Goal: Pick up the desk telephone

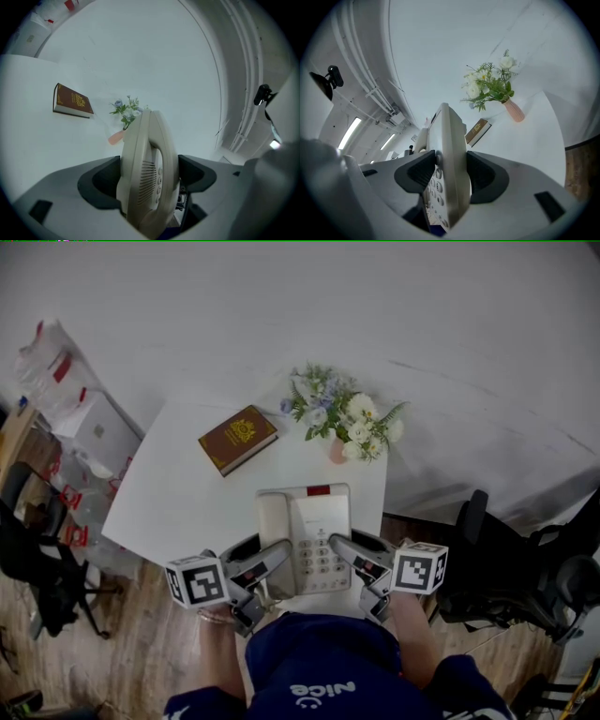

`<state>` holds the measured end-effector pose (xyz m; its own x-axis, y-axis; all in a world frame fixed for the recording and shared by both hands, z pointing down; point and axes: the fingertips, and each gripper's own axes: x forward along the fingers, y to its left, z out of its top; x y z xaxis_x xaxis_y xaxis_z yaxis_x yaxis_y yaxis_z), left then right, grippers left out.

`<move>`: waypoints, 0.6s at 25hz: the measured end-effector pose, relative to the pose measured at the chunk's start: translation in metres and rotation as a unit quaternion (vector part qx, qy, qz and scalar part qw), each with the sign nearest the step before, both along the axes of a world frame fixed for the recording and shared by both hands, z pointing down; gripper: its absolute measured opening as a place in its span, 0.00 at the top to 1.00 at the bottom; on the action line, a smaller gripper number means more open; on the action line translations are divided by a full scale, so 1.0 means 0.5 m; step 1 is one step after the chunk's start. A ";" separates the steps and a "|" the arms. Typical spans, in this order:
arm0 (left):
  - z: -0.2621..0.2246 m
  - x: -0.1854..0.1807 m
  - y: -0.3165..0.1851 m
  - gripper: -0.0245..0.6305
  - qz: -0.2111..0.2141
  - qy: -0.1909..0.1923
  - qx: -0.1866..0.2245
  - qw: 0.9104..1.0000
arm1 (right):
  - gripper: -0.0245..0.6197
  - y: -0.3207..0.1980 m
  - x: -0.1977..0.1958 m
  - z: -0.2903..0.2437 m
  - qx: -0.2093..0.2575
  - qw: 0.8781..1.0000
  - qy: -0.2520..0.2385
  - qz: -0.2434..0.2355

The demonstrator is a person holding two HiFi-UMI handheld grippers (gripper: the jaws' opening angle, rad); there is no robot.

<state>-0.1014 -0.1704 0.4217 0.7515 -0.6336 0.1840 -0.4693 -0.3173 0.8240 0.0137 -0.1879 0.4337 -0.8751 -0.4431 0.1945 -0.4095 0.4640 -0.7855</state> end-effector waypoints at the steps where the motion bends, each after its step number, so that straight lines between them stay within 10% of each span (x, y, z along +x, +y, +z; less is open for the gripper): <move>1: -0.011 0.000 0.000 0.37 0.002 -0.003 0.011 1.000 | 0.61 0.000 0.000 -0.010 0.006 1.000 0.000 0.000; 15: -0.143 0.006 0.013 0.37 0.003 -0.009 0.097 0.995 | 0.61 0.010 0.002 -0.138 0.091 0.996 -0.008 0.001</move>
